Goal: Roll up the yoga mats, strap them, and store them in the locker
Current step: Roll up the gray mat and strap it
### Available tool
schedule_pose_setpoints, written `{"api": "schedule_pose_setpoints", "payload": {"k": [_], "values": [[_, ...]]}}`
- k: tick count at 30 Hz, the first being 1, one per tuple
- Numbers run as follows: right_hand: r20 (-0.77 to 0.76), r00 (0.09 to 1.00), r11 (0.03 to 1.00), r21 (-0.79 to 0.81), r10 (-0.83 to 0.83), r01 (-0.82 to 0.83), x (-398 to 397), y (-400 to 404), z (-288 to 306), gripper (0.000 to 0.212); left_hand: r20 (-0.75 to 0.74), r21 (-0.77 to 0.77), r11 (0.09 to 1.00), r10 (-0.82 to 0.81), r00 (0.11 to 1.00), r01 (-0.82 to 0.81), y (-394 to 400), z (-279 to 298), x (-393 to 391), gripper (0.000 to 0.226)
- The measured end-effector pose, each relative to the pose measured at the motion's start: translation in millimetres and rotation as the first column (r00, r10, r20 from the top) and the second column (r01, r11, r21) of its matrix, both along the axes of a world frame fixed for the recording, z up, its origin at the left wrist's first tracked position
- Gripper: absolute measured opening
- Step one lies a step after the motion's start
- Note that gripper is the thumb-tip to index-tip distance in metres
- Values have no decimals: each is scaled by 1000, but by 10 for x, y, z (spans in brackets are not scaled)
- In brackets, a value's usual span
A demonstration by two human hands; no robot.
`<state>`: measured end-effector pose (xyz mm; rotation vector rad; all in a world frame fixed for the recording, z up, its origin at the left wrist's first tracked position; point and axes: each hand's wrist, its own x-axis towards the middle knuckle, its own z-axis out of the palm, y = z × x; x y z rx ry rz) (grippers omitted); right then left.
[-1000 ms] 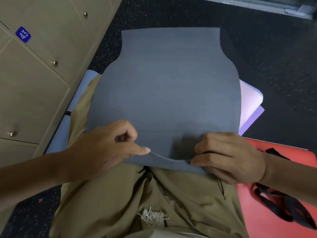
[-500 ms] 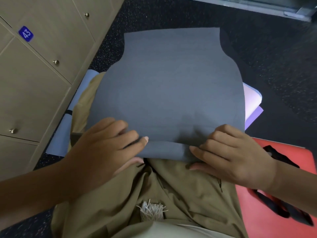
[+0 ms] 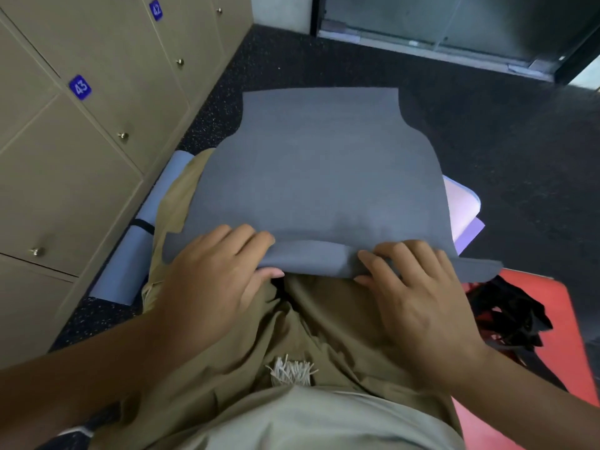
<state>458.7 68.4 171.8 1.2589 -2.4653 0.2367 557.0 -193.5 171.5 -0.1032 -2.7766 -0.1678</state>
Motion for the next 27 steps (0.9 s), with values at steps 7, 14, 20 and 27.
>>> {"api": "schedule_pose_setpoints", "payload": {"k": [7,14,20,27], "values": [[204,978,999,-17,-46,51,-49,-85,-84,24,83,382,919,73,994,-99,-41,-85,-4,34],[378,924,995,-100,61,-25,-380,-117,-79,43,207,556,806,103,973,-203,-164,-64,-139,37],[459,875,977,-206,153,-63,-611,-185,-72,33,348,646,717,32,937,-264,-326,-24,-320,49],[383,920,969,-248,79,20,-835,-355,-127,31,435,645,701,-9,900,-305,-423,12,-620,37]]}}
